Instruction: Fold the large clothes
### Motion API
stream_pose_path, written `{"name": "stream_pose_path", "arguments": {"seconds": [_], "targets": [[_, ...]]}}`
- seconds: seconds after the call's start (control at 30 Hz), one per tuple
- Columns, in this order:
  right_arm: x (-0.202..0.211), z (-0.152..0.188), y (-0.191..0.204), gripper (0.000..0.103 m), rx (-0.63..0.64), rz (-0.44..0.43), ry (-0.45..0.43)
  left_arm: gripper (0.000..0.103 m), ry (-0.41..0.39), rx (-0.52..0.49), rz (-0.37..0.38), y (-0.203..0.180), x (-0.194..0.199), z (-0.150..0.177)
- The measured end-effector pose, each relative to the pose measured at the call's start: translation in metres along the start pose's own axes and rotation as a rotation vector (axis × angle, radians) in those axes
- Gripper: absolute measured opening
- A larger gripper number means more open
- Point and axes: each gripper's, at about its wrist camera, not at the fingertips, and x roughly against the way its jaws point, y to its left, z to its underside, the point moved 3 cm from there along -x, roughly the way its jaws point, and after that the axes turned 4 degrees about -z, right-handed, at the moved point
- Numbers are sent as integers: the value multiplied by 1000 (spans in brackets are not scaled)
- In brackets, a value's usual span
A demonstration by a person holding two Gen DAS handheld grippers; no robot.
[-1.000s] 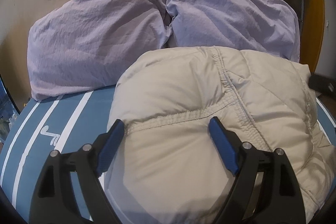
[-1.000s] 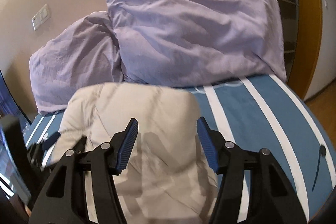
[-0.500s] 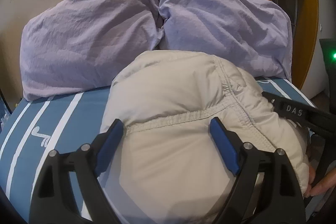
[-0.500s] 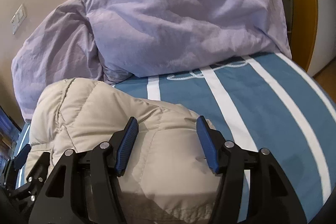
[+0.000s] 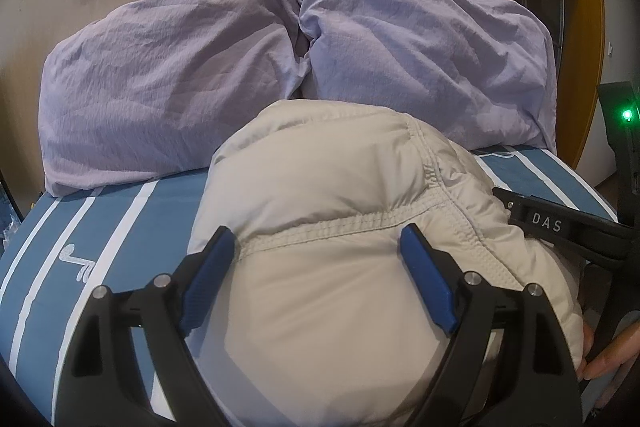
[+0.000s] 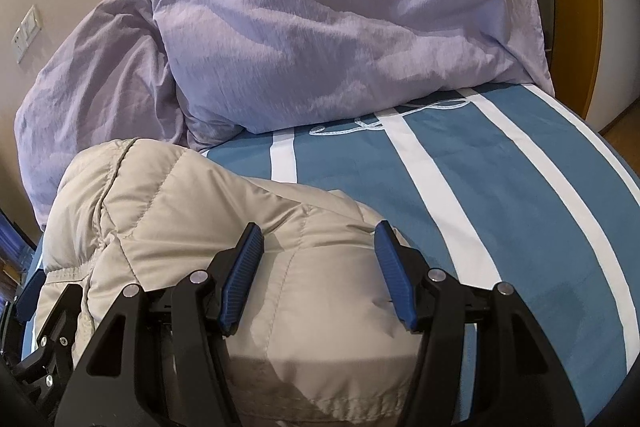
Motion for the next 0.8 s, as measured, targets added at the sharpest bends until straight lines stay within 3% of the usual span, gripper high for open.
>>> {"name": "stream_pose_path", "arguments": {"seconds": [0.8], "targets": [[-3, 0, 1, 60, 9, 6, -3, 85, -11, 3, -7, 0, 0, 1]]}}
